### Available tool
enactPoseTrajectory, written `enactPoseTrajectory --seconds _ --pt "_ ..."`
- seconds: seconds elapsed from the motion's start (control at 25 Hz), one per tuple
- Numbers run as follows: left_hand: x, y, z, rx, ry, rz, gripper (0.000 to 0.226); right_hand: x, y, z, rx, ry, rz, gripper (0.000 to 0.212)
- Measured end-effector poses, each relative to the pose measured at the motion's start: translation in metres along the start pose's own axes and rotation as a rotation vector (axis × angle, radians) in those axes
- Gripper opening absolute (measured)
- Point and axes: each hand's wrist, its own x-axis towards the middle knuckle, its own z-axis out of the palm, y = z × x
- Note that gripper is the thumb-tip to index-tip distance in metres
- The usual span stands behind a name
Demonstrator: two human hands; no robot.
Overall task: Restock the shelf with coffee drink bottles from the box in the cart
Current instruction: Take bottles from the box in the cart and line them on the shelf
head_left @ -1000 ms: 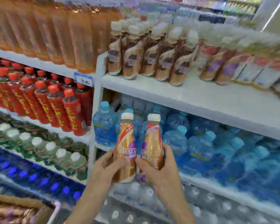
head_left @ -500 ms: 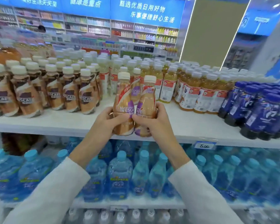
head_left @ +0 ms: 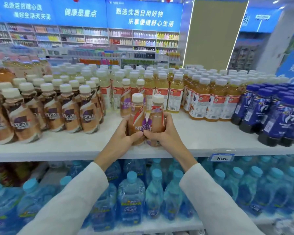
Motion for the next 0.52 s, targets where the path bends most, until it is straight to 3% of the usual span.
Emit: enactPoseTrajectory --seconds 0.08,0.16,0.24,0.36,0.52 --pt "0.0 -0.002 -0.003 0.047 0.01 -0.012 0.058 -0.003 0.004 -0.002 -0.132 -0.009 -0.011 0.087" --pt "0.0 -0.004 -0.006 0.084 0.065 -0.012 0.076 -0.009 0.007 -0.003 -0.322 0.095 -0.044 0.097" --pt "0.0 -0.001 -0.005 0.084 0.139 -0.038 0.087 -0.012 0.01 -0.005 -0.442 0.181 -0.048 0.094" --pt "0.0 0.0 -0.002 0.14 0.202 -0.061 0.081 -0.01 0.014 -0.01 -0.369 0.12 0.001 0.079" --pt "0.003 0.001 -0.008 0.106 0.141 -0.105 0.063 -0.006 0.013 -0.025 -0.312 -0.068 0.058 0.065"
